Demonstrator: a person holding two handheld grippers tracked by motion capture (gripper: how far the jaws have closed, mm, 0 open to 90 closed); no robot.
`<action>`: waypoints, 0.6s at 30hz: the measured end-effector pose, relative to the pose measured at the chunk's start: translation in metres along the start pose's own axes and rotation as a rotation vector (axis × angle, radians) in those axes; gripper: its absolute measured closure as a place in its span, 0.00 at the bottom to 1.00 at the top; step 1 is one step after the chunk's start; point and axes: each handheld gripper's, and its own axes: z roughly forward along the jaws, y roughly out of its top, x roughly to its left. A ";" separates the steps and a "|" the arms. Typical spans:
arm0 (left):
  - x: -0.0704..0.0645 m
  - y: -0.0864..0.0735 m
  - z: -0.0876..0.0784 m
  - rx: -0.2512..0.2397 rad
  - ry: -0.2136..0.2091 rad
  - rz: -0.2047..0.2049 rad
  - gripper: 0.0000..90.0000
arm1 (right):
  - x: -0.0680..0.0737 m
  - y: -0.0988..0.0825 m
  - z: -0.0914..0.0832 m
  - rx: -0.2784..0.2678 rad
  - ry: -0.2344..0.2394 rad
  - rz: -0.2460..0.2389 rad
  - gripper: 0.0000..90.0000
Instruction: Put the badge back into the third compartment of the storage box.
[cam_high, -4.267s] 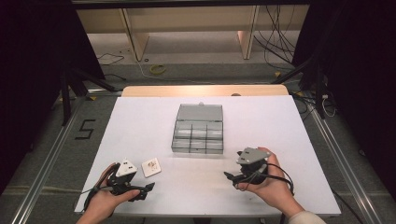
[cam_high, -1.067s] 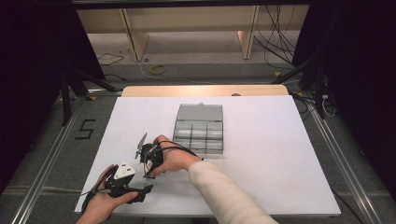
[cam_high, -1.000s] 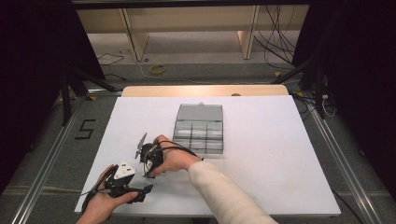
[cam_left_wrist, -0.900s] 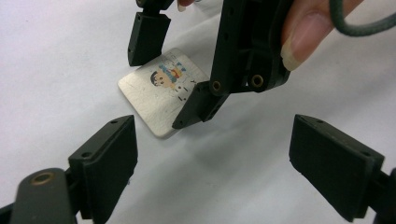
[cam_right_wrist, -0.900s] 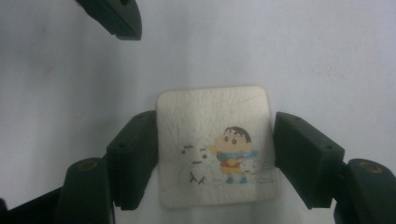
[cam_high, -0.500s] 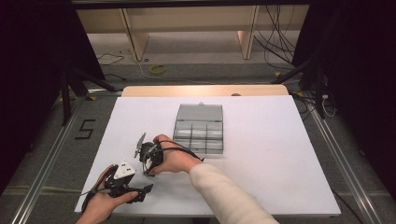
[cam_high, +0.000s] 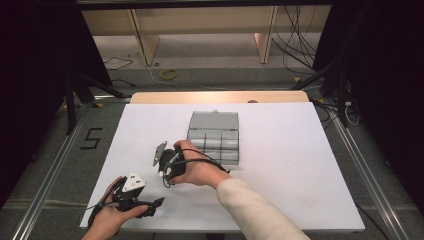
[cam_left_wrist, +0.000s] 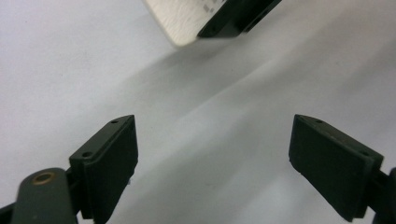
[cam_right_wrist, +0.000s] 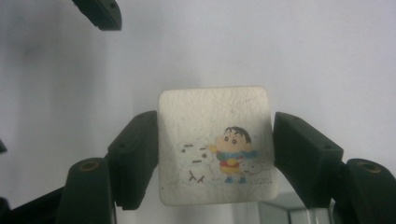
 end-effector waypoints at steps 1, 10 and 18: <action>0.000 0.000 0.000 0.000 0.000 0.000 0.17 | -0.001 -0.003 -0.003 -0.009 -0.008 -0.001 0.38; 0.000 0.001 0.000 0.011 -0.004 0.012 0.17 | -0.003 -0.020 -0.019 -0.042 -0.040 0.050 0.38; 0.000 0.001 0.000 0.007 -0.003 0.010 0.17 | -0.005 -0.033 -0.029 -0.036 -0.065 0.075 0.38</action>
